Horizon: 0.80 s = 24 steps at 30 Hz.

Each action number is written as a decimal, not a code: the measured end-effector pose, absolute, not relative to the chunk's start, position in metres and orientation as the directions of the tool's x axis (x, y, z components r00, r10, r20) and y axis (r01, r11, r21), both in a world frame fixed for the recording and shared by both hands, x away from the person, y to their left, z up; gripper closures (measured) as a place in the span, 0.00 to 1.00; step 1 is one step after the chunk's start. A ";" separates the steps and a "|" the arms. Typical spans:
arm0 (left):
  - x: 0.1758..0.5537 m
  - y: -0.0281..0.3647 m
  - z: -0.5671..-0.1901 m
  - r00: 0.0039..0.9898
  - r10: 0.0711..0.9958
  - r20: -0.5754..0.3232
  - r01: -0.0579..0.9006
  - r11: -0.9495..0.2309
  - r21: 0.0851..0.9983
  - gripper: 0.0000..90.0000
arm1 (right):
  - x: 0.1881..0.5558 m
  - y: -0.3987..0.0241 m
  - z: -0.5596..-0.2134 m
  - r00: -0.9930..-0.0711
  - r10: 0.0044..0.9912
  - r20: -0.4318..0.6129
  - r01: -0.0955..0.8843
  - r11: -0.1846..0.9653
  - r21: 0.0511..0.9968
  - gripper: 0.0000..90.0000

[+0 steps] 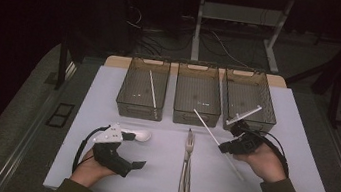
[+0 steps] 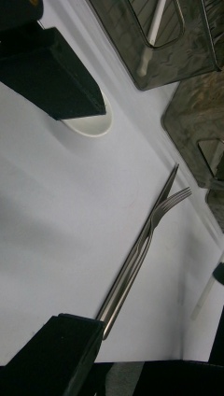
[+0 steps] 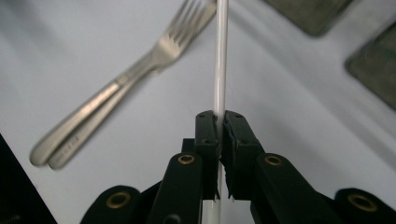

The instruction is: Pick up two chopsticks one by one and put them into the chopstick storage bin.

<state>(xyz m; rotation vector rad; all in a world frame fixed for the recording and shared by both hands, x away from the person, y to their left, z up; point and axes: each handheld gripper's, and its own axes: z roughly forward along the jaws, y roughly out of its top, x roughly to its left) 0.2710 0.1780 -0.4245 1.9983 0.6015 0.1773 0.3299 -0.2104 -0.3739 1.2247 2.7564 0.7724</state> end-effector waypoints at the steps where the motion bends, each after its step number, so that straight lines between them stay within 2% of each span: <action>1: 0.271 0.178 -0.425 0.866 0.484 -0.127 0.337 -0.377 0.863 0.00 | 0.332 -0.208 -0.371 -0.691 0.702 0.175 0.689 0.564 0.455 0.94; 10: 0.270 0.178 -0.424 0.866 0.482 -0.132 0.337 -0.370 0.865 0.00 | 0.360 -0.181 -0.339 -0.699 0.691 0.185 0.669 0.540 0.512 0.94; 24: 0.270 0.177 -0.424 0.867 0.478 -0.139 0.337 -0.359 0.870 0.00 | 0.410 -0.131 -0.309 -0.688 0.697 0.203 0.672 0.504 0.543 0.94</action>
